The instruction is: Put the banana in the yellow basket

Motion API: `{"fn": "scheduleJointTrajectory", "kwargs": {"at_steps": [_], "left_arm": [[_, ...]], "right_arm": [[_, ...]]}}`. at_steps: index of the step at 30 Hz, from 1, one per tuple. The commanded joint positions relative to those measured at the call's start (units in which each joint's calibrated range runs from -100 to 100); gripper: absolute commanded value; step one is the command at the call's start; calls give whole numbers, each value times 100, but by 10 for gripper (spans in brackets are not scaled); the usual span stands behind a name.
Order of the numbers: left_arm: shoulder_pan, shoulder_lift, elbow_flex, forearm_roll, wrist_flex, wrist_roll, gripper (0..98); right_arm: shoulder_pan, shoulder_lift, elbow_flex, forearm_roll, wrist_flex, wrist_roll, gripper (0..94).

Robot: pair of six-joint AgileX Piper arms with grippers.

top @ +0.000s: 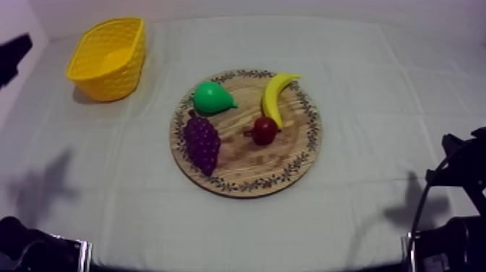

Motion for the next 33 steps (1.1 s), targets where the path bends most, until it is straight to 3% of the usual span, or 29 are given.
{"fn": "scheduleJointTrajectory", "kwargs": {"at_steps": [1, 9, 14, 17, 26, 33], "left_arm": [[295, 1232, -1381, -54, 67, 56, 1], [980, 2986, -2799, -311, 348, 497, 1], [1389, 4069, -3741, -436, 909, 772, 1], [1541, 4699, -4337, -415, 1289, 869, 1], [1605, 6128, -5062, 63, 1596, 813, 1], [1543, 6849, -4855, 553, 1381, 500, 1]], "right_arm": [[-1, -2, -3, -1, -2, 1, 4], [-1, -2, -3, -1, -2, 4, 4], [-1, -2, -3, -1, -2, 3, 4], [-1, -2, -3, -1, -2, 2, 4], [-1, -2, -3, -1, -2, 1, 4], [-1, -2, -3, -1, -2, 1, 4]]}}
